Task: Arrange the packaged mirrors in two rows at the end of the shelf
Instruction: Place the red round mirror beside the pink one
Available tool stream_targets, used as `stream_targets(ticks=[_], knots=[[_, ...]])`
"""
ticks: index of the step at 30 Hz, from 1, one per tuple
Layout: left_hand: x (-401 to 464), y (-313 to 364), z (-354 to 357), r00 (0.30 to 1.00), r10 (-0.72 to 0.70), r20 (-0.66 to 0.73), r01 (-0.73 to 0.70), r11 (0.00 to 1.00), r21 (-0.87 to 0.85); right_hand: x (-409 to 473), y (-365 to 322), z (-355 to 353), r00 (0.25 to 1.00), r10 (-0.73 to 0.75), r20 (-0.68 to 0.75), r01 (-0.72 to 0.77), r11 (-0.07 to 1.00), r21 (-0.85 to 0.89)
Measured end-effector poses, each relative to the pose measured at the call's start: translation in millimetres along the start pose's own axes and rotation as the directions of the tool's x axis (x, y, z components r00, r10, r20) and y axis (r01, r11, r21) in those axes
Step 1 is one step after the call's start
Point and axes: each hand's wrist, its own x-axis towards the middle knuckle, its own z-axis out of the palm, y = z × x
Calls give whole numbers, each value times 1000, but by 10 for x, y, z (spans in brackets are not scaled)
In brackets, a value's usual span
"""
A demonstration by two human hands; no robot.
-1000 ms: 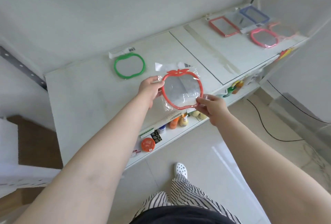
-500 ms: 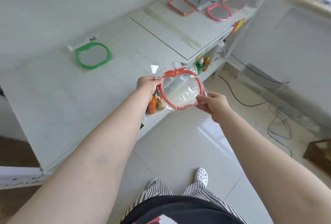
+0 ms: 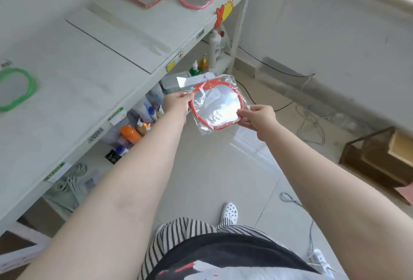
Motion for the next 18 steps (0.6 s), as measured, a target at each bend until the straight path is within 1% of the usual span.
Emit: stream_targets(ticks=[3, 8, 13, 18], knots=[[0, 115, 291, 1000, 3, -25, -2, 1000, 24, 202, -119, -218, 1000, 9, 7, -9, 1000, 2], [135, 326, 545, 998, 16, -66, -13, 998, 58, 515, -312, -336, 999, 26, 27, -26, 999, 19], [502, 565, 795, 998, 19, -58, -15, 998, 58, 935, -551, -347, 999, 3, 38, -2, 1000, -11], [1007, 933, 1095, 998, 17, -56, -15, 999, 44, 1491, -937, -299, 999, -33, 33, 34, 999, -31]])
